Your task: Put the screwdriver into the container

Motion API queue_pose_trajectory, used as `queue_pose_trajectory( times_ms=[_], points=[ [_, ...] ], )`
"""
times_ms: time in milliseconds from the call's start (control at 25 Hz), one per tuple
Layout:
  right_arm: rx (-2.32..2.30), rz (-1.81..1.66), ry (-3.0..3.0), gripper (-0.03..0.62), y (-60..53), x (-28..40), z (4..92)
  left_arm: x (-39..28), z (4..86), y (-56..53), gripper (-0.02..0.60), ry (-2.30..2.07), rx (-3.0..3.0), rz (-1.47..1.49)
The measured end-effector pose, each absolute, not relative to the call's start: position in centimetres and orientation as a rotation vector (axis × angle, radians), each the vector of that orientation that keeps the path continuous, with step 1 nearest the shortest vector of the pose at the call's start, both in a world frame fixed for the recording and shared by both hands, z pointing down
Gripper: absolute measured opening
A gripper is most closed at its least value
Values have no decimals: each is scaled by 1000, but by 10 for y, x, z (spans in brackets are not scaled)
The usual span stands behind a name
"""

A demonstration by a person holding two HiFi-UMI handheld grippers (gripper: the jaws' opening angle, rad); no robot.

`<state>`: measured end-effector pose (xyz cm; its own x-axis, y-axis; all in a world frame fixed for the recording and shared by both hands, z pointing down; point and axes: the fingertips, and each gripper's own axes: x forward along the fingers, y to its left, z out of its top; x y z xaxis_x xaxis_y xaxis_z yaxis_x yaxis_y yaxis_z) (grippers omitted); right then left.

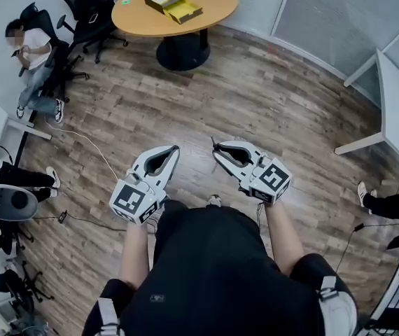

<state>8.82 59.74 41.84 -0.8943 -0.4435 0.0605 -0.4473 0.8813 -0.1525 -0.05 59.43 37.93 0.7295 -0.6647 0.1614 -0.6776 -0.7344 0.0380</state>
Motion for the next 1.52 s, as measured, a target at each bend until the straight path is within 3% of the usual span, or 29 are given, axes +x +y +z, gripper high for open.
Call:
queue_pose_trajectory(
  times_ms=[640, 1520],
  points=[
    [718, 289, -3017, 51, 587, 93, 422, -8, 382, 589, 5, -1130, 2800, 219],
    [692, 261, -2926, 51, 512, 50, 426, -37, 385, 499, 5, -1048, 2799, 186]
  ],
)
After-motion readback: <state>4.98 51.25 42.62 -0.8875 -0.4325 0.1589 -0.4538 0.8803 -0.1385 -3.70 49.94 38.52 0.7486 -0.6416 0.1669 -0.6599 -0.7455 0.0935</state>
